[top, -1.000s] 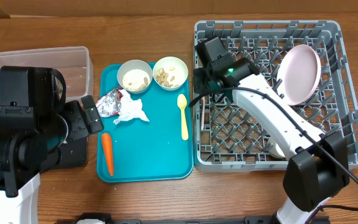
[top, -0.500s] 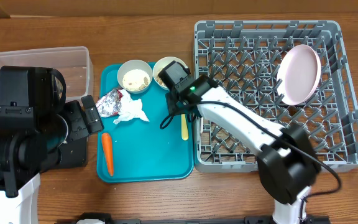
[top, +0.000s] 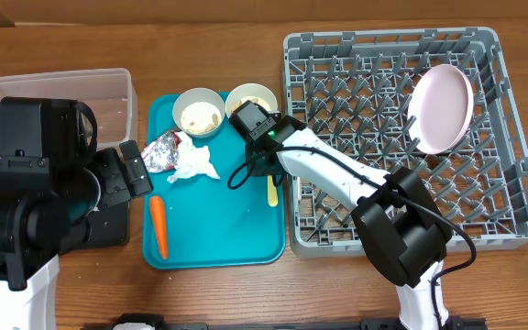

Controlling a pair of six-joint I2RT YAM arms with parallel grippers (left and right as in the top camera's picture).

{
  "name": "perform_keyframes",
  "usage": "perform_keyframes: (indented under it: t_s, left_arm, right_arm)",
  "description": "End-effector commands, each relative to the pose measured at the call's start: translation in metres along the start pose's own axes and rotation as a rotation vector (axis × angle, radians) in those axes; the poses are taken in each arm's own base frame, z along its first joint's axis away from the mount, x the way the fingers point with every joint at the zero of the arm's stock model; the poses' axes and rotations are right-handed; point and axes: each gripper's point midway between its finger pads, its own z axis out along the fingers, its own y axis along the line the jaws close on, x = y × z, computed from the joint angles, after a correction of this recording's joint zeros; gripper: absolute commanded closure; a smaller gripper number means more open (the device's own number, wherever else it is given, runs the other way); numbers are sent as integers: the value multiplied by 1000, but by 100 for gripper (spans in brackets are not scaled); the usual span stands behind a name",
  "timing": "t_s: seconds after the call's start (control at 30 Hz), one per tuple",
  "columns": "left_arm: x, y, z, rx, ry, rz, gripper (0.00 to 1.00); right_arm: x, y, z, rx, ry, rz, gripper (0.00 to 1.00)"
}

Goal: Sort waste into correct bins and load items into the dishwasher rack

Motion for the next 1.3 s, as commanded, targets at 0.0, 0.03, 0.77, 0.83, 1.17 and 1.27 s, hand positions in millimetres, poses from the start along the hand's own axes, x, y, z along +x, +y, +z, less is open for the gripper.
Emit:
perform_keyframes:
  t_s: [0.0,0.03,0.77,0.83,1.17,1.27]
  left_arm:
    - [0,3,-3,-4,-14,-9,0]
    - [0,3,-3,-4,-14,-9,0]
    - [0,3,-3,-4,-14,-9,0]
    - [0,3,-3,-4,-14,-9,0]
    - [0,3,-3,-4,-14,-10,0]
    - [0,3,-3,-4,-14,-9,0]
  right_arm:
    - [8,-7,17,29,44,20,65]
    - [9,-6,17,25,48,21,65]
    - [-3,33,-47,23,-63,-80,80]
    - [-2,26,-39,33,-55,-58,79]
    - [-3,4,-14,47,-49,-15,74]
    - [2,1,-4,51,-49,-14,74]
